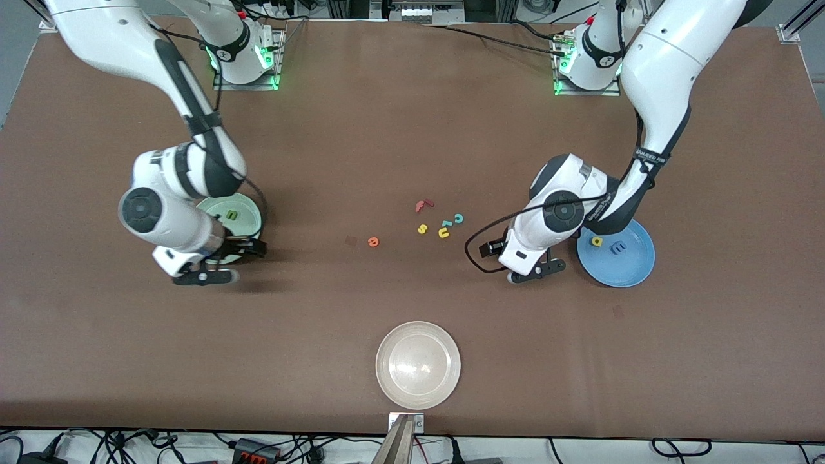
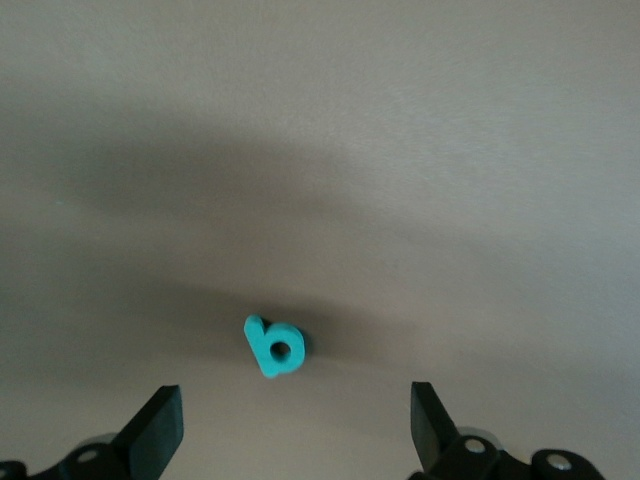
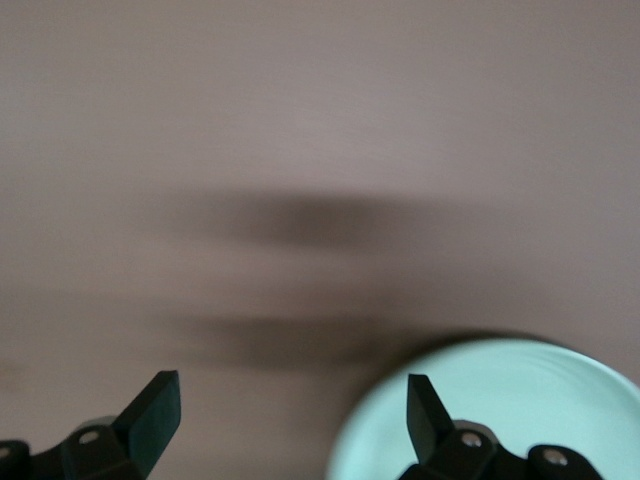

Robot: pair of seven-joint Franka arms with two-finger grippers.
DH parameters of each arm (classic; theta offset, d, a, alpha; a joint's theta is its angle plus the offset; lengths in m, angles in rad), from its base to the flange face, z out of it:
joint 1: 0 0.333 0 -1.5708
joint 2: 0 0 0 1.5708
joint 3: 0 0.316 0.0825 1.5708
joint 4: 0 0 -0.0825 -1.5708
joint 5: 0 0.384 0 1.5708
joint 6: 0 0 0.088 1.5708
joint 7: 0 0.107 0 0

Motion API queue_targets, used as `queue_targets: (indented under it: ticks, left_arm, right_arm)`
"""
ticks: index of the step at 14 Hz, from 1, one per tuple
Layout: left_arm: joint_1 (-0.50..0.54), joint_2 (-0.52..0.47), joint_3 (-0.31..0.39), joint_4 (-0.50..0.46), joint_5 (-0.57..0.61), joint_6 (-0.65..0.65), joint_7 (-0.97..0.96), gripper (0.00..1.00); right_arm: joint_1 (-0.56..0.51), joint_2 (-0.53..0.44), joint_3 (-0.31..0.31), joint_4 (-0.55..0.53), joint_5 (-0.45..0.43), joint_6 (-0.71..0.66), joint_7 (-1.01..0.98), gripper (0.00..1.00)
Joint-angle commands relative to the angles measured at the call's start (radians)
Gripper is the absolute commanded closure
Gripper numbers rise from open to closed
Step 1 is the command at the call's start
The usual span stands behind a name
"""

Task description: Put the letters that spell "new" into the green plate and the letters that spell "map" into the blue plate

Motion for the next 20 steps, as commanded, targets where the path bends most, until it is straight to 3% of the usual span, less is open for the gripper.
queue_targets:
  ticks: [1,3,5,7,9,11,15,16,18,20]
  left_arm:
    - [-0.030,0.039,0.014,0.015,-0.010,0.052,0.002,0.11]
    - [-0.002,0.040,0.016,0.010,-0.012,0.053,-0.005,0.28]
    - [0.000,0.054,0.016,0.009,-0.012,0.053,-0.008,0.39]
    - [0.007,0.056,0.020,0.009,-0.012,0.053,-0.007,0.41]
    - [0.006,0.057,0.020,0.001,-0.012,0.051,-0.008,0.41]
    - [-0.003,0.060,0.020,-0.011,-0.012,0.051,-0.008,0.47]
    - [-0.003,0.062,0.020,-0.013,-0.010,0.048,0.012,0.83]
    - [-0.003,0.062,0.020,-0.013,-0.010,0.048,0.013,0.88]
    - [-0.002,0.054,0.020,-0.011,-0.010,0.034,0.012,0.90]
    - [0.016,0.027,0.020,0.016,-0.010,-0.071,0.118,0.90]
  right_arm:
    - [0.115,0.116,-0.006,0.167,0.009,-0.004,-0.022,0.04]
    - [0.161,0.160,-0.006,0.214,0.011,-0.004,-0.017,0.12]
    - [0.218,0.203,-0.006,0.243,0.008,-0.002,-0.012,0.19]
    - [0.251,0.249,-0.006,0.280,0.008,-0.001,-0.002,0.27]
    - [0.300,0.274,-0.010,0.293,0.002,-0.002,0.053,0.28]
    - [0.325,0.282,-0.012,0.293,-0.003,-0.004,0.104,0.28]
    - [0.359,0.296,-0.013,0.291,-0.006,-0.005,0.150,0.29]
    - [0.370,0.300,-0.013,0.291,-0.006,-0.004,0.176,0.29]
    - [0.377,0.312,-0.017,0.293,-0.017,-0.002,0.181,0.29]
    - [0.377,0.322,-0.017,0.293,-0.055,-0.002,0.182,0.32]
